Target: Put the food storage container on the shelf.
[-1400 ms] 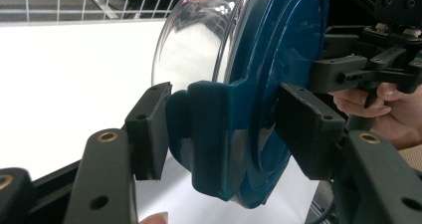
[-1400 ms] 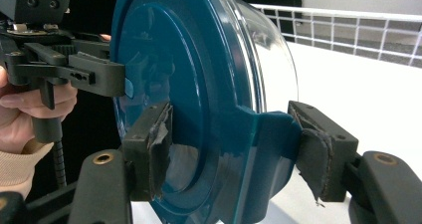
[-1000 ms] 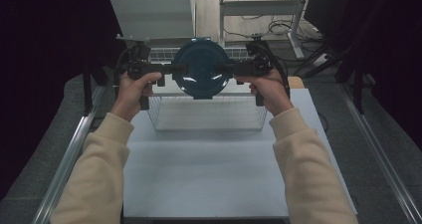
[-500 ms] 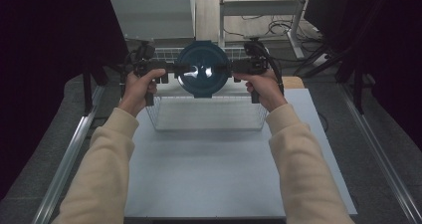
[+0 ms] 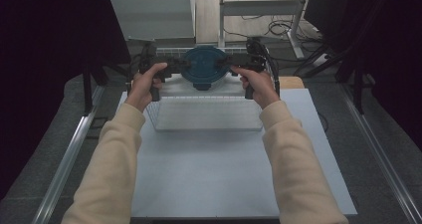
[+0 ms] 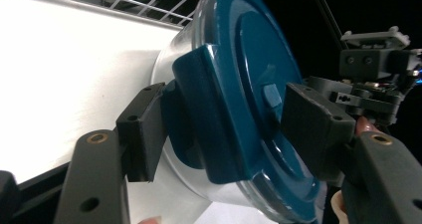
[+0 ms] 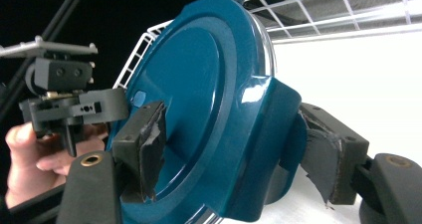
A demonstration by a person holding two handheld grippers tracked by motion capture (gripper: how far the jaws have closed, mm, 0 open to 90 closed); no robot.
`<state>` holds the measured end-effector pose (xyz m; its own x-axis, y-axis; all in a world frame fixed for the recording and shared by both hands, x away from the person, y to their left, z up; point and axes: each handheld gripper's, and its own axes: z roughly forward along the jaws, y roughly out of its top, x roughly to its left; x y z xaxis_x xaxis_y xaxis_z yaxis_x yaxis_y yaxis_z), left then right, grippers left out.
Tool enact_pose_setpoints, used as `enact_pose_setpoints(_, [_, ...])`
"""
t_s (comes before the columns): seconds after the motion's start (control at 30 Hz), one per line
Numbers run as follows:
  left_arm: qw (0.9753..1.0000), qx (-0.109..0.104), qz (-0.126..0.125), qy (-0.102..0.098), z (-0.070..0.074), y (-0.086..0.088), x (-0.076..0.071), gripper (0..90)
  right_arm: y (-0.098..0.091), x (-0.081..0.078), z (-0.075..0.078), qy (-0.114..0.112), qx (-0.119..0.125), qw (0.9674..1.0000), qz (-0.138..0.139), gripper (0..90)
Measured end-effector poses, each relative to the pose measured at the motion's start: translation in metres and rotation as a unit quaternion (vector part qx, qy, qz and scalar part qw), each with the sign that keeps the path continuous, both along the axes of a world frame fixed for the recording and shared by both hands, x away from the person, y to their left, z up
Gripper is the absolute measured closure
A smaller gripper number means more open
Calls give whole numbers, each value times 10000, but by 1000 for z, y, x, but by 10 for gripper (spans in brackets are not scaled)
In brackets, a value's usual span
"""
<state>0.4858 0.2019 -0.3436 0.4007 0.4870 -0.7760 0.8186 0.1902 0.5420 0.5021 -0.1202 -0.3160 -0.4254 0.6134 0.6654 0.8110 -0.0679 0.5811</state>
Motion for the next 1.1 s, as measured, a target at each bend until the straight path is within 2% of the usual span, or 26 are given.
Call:
enact_pose_setpoints(0.1, [10000, 14, 21, -38, -1, -2, 1, 346, -2, 3, -5, 135, 146, 9997, -105, 304])
enact_pose_setpoints(0.27, [9998, 54, 66, -189, -2, -3, -1, 331, 0, 2, -5, -39, 65, 9999, -136, 272])
enact_pose_setpoints(0.33, [9984, 273, 280, -401, 2, -5, -6, 304, 4, -2, -3, -322, -206, 9990, -234, 213])
enact_pose_setpoints(0.4, [9960, 488, 409, -634, 7, -5, -12, 266, 8, -8, 3, -622, -525, 9962, -324, 159])
enact_pose_setpoints(0.43, [9944, 594, 445, -753, 11, -4, -17, 255, 8, -13, 6, -756, -700, 9942, -311, 147])
enact_pose_setpoints(0.47, [9925, 700, 461, -891, 14, -3, -23, 246, 9, -19, 10, -979, -936, 9900, -397, 147])
enact_pose_setpoints(0.5, [9909, 768, 474, -1002, 17, -2, -29, 239, 9, -26, 14, -1305, -1137, 9837, -498, 146])
enact_pose_setpoints(0.53, [9890, 825, 512, -1117, 19, -1, -36, 236, 7, -34, 17, -1557, -1294, 9781, -486, 147])
enact_pose_setpoints(0.57, [9873, 914, 501, -1196, 19, 0, -44, 239, 6, -41, 18, -1719, -1393, 9743, -420, 147])
enact_pose_setpoints(0.63, [9848, 1036, 433, -1327, 18, 1, -61, 237, -1, -55, 16, -1890, -1367, 9722, -207, 147])
enact_pose_setpoints(0.73, [9831, 1093, 302, -1438, 10, 4, -87, 232, -15, -76, 11, -2060, -1356, 9691, -31, 147])
enact_pose_setpoints(0.8, [9801, 1223, 247, -1544, 3, 5, -105, 229, -26, -90, 6, -2161, -1319, 9674, 51, 150])
enact_pose_setpoints(0.9, [9778, 1281, 162, -1652, -12, 6, -133, 225, -39, -114, -3, -2335, -1328, 9630, 198, 155])
enact_pose_setpoints(1.0, [9764, 1369, 53, -1667, -31, 7, -160, 223, -52, -142, -17, -2513, -1437, 9566, 339, 159])
enact_pose_setpoints(1.1, [9728, 1566, -4, -1706, -50, 10, -186, 217, -64, -168, -34, -2656, -1685, 9483, 421, 162])
